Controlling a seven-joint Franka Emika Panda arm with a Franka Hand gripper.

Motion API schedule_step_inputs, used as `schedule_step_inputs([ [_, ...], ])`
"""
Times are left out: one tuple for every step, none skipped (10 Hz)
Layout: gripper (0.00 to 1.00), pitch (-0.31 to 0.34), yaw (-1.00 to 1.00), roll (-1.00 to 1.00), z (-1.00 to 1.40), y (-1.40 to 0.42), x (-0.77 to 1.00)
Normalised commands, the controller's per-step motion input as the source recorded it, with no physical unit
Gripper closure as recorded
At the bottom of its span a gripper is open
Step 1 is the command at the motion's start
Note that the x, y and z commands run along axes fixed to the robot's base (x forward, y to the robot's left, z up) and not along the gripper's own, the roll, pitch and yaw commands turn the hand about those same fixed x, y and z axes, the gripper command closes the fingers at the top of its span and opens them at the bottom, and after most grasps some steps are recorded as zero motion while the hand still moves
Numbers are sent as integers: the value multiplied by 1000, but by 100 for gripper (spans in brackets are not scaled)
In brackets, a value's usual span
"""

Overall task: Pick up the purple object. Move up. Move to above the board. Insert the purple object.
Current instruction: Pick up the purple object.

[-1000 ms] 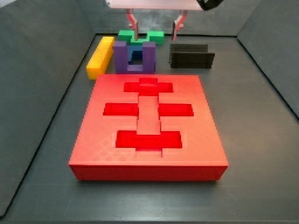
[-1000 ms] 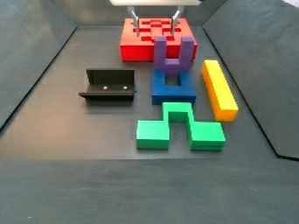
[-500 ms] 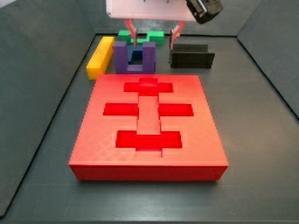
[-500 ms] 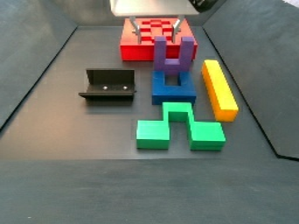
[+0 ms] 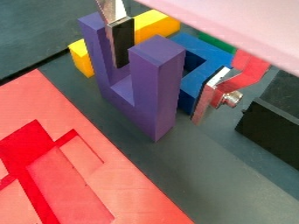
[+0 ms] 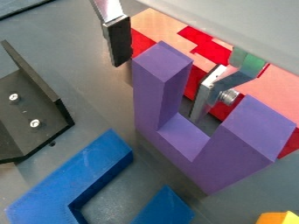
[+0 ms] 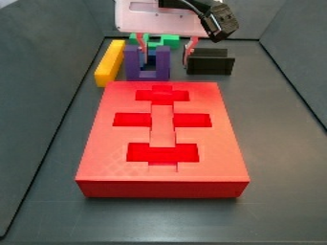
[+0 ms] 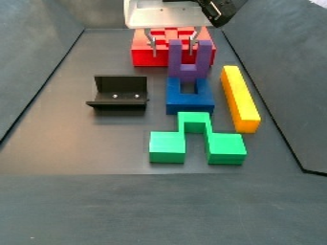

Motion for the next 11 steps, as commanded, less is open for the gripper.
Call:
schedule_step_inputs([
  [0,0,0,4,0,0,0],
  [0,0,0,0,0,0,0],
  [100,0,0,0,0,0,0],
  [100,0,0,0,0,0,0],
  [100,0,0,0,0,0,0],
  [100,0,0,0,0,0,0],
  [100,0,0,0,0,0,0],
  [100,0,0,0,0,0,0],
  [100,0,0,0,0,0,0],
  [100,0,0,0,0,0,0],
  [100,0,0,0,0,0,0],
])
